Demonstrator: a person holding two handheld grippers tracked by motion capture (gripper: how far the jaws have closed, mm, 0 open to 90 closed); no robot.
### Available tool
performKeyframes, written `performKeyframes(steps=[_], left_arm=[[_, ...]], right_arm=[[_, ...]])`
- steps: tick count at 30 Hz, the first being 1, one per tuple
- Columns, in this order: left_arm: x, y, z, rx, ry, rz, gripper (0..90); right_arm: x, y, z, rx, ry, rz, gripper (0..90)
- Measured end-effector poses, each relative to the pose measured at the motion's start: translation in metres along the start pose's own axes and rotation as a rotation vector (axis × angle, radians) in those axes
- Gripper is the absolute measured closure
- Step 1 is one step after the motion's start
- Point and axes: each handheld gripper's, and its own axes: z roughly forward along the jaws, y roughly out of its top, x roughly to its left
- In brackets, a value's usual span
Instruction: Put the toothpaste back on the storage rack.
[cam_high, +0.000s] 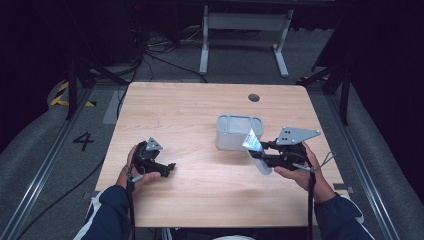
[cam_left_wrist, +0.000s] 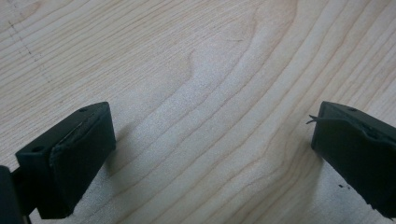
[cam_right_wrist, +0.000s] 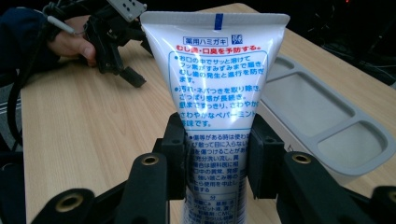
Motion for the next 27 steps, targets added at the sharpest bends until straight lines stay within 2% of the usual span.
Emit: performKeyframes(steps=[12, 16, 18, 22, 27], left_arm=[[0.0, 0.0, 0.0, 0.004, -0.001, 0.0, 0.1], [-0.001, 0.0, 0.0, 0.003, -0.007, -0.017, 0.1], [0.0, 0.0, 0.0, 0.005, -0.005, -0.006, 0.1], [-0.001, 0.0, 0.0, 0.005, -0.006, -0.017, 0.1], [0.0, 0.0, 0.0, 0.002, -0.004, -0.007, 0.1]], right_arm=[[-0.002, 0.021, 0.005, -0.045, -0.03, -0.017, 66.0], [-0.003, 0.026, 0.005, -0.056, -0.027, -0.022, 65.9], [-0.005, 0.03, 0.006, -0.059, -0.033, -0.026, 65.9], [-0.011, 0.038, 0.008, -0.074, -0.043, -0.031, 65.9], [-0.014, 0.044, 0.01, -0.07, -0.049, -0.036, 65.8]])
